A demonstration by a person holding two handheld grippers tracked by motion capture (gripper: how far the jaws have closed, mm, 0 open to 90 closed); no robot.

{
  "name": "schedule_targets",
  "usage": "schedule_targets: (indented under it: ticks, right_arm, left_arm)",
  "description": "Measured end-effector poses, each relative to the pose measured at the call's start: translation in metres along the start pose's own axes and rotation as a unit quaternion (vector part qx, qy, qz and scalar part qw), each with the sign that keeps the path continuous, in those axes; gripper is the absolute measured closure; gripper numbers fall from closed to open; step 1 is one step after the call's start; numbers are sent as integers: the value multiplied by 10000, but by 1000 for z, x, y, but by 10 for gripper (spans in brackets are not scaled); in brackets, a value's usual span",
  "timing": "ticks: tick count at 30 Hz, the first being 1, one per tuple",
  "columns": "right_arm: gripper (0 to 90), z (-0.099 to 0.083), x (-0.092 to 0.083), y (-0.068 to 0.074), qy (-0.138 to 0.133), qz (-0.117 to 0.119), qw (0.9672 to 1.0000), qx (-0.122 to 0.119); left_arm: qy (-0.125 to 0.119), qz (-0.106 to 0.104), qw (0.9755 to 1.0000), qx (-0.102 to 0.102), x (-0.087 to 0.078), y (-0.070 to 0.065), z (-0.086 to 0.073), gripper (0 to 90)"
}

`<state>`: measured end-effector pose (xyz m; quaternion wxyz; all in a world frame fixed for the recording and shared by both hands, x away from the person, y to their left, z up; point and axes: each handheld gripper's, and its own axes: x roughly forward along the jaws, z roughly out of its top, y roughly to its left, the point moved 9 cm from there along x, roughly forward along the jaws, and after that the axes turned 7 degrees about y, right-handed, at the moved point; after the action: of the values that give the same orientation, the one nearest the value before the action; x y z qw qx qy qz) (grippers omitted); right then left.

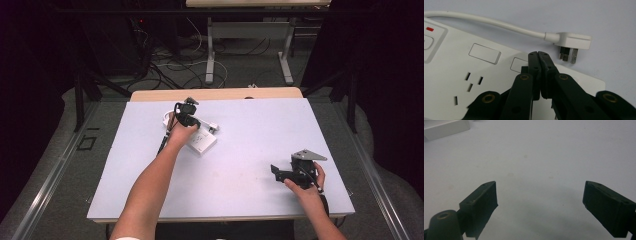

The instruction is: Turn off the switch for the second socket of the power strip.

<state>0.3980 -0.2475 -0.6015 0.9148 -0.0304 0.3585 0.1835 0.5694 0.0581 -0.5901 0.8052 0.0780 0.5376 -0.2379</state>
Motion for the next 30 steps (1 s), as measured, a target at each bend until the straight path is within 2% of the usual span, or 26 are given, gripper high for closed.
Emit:
schedule_targets:
  ticks: [7,12,30]
  right_arm:
    - [118,0,0,0,11,1,10000,17]
    - [118,0,0,0,12,3,10000,23]
    - [119,-1,0,1,32,39,10000,30]
  left_arm:
    - [-92,136,9998,92,1,-1,0,872]
    - [-66,175,9996,189,1,-3,0,862]
    - [-83,331,9991,265,1,-5,-1,877]
